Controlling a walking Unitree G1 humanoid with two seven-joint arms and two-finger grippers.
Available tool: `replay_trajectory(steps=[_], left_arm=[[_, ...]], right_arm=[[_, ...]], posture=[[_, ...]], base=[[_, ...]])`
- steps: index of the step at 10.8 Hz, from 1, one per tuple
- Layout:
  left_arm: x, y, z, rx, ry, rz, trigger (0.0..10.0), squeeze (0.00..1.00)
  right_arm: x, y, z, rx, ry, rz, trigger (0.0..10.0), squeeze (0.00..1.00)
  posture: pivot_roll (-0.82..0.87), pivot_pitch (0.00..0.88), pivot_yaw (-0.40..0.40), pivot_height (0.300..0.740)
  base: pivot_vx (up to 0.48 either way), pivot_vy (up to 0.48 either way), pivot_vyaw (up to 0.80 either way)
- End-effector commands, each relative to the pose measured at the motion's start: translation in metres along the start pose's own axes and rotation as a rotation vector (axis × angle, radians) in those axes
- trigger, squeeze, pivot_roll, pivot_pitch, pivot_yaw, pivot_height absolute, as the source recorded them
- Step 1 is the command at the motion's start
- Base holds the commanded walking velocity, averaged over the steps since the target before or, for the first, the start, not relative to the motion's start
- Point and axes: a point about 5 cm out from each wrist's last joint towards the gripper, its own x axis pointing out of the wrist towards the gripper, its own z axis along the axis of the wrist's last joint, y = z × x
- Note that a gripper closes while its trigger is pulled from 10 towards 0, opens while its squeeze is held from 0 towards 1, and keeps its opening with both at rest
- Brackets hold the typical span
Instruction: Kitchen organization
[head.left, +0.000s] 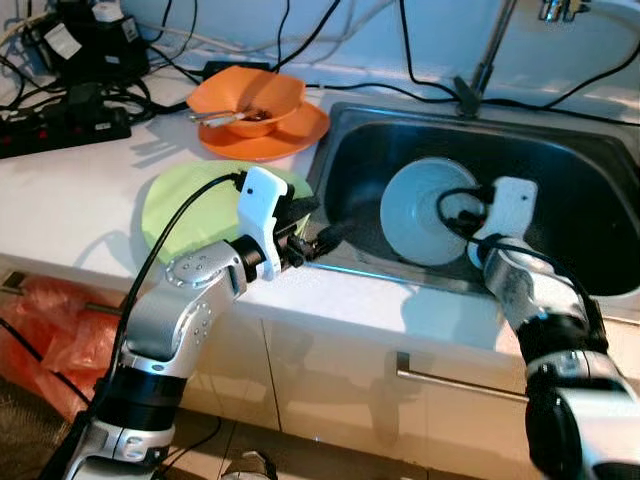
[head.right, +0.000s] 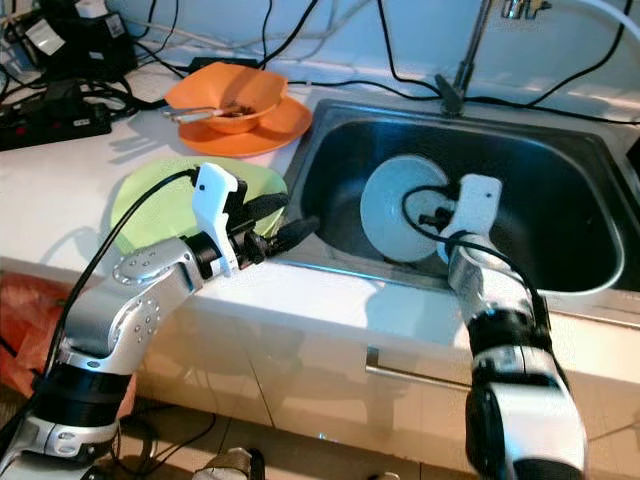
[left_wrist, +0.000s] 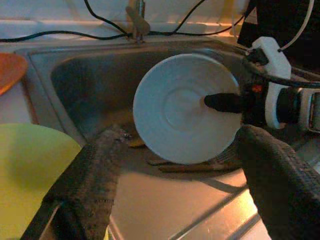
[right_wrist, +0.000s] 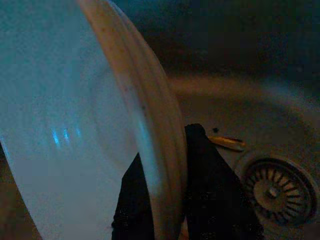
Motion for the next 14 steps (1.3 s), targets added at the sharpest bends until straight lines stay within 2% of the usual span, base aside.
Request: replay_trajectory(steps=[1, 2, 3, 4, 5, 6, 7, 8, 9, 14], left_arm=[[-0.001, -0.006, 0.001, 0.015, 0.005, -0.032, 10.0, 1.0], [-0.004, -0.009, -0.005, 0.044, 0.054, -0.058, 10.0, 1.0], [-0.006, -0.009, -0.006, 0.075, 0.099, -0.082, 10.0, 1.0], [-0.006, -0.009, -0.006, 0.085, 0.108, -0.084, 10.0, 1.0], [-0.007, -0.009, -0.006, 0.096, 0.134, -0.091, 10.0, 1.0], [-0.009, -0.007, -0.005, 0.105, 0.163, -0.108, 10.0, 1.0], [-0.01, 0.001, -0.006, 0.121, 0.188, -0.07, 10.0, 1.0], [-0.011, 0.001, -0.005, 0.118, 0.184, -0.071, 10.0, 1.0], [-0.011, 0.001, -0.003, 0.101, 0.168, -0.075, 10.0, 1.0], [-0.011, 0.006, 0.0, 0.104, 0.156, -0.037, 10.0, 1.0]], right_arm=[[0.002, -0.004, 0.003, -0.011, -0.01, -0.019, 0.0, 0.0], [0.005, -0.003, -0.003, -0.008, 0.014, -0.024, 2.4, 0.0], [0.006, 0.003, -0.009, -0.007, 0.04, 0.003, 4.2, 0.0], [0.006, 0.005, -0.01, -0.011, 0.046, 0.012, 4.2, 0.0], [0.007, 0.008, -0.01, -0.03, 0.051, 0.023, 10.0, 0.0], [0.007, 0.013, -0.014, -0.035, 0.056, 0.043, 10.0, 0.0], [0.007, 0.018, -0.018, -0.049, 0.06, 0.063, 10.0, 0.0], [0.007, 0.019, -0.02, -0.037, 0.061, 0.074, 10.0, 0.0], [0.007, 0.019, -0.023, -0.026, 0.066, 0.077, 10.0, 1.0], [0.008, 0.017, -0.024, -0.038, 0.075, 0.071, 10.0, 1.0]], posture=[[0.11, 0.072, 0.014, 0.74], [0.12, 0.079, 0.014, 0.74], [0.12, 0.081, 0.015, 0.74], [0.12, 0.081, 0.015, 0.74], [0.12, 0.084, 0.017, 0.74], [0.12, 0.086, 0.017, 0.74], [0.12, 0.088, 0.018, 0.74], [0.12, 0.089, 0.019, 0.74], [0.12, 0.089, 0.019, 0.74], [0.12, 0.083, 0.011, 0.74]], base=[[0.0, 0.0, 0.0], [0.0, 0.0, 0.0], [0.0, 0.0, 0.0], [0.0, 0.0, 0.0], [0.0, 0.0, 0.0], [0.0, 0.0, 0.0], [0.0, 0.0, 0.0], [0.0, 0.0, 0.0], [0.0, 0.0, 0.0], [0.0, 0.0, 0.0]])
